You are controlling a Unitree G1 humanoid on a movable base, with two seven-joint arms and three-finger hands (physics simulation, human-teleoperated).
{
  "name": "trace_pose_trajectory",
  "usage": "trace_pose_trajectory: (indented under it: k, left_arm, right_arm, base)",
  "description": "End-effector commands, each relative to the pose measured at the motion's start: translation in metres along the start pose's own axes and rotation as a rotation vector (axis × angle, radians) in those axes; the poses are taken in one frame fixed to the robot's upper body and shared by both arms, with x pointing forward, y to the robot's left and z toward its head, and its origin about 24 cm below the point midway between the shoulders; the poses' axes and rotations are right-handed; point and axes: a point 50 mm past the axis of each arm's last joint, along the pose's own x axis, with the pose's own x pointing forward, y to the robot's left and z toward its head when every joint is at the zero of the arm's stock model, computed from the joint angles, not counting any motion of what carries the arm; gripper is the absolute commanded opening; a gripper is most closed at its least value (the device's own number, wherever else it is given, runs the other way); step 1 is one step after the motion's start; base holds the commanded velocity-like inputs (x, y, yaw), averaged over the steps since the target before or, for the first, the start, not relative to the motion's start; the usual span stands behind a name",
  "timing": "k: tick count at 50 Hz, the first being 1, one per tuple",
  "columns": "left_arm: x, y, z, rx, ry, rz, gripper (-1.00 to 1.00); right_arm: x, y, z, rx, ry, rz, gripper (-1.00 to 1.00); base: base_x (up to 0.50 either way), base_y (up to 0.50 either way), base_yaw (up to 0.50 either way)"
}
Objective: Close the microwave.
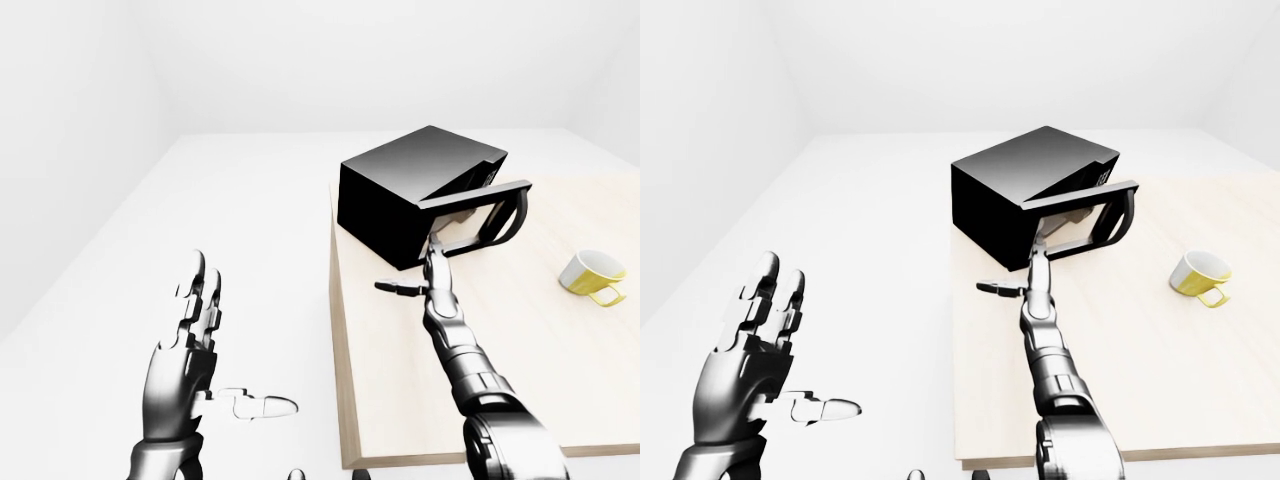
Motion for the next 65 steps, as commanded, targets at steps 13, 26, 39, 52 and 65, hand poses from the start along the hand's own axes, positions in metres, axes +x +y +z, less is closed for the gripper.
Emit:
trace_pose_trajectory:
  k: [13, 26, 39, 52, 65]
  left_arm:
    - [0.001, -0.001, -0.002, 0.005, 0.004, -0.004, 1.00]
    - [0.000, -0.001, -0.001, 0.005, 0.002, -0.005, 1.00]
    - [0.000, -0.001, -0.001, 0.008, 0.002, -0.003, 1.00]
    - [0.000, -0.001, -0.002, 0.008, 0.002, -0.005, 1.00]
    - [0.001, 0.000, -0.002, 0.009, 0.003, 0.000, 1.00]
  right_arm:
    - [0.020, 0.011, 0.029, -0.043, -0.008, 0.004, 1.00]
    - [0.027, 0.017, 0.034, -0.073, 0.032, 0.010, 1.00]
    - [0.029, 0.026, 0.046, -0.073, 0.006, 0.040, 1.00]
    - [0.026, 0.022, 0.049, -0.053, -0.047, 0.036, 1.00]
    - [-0.056, -0.006, 0.057, -0.005, -0.348, 0.036, 1.00]
  base:
    - [0.00, 0.00, 0.00]
    - [0.01, 0.00, 0.00]
    - [0.01, 0.00, 0.00]
    - [0.01, 0.00, 0.00]
    - [0.00, 0.00, 0.00]
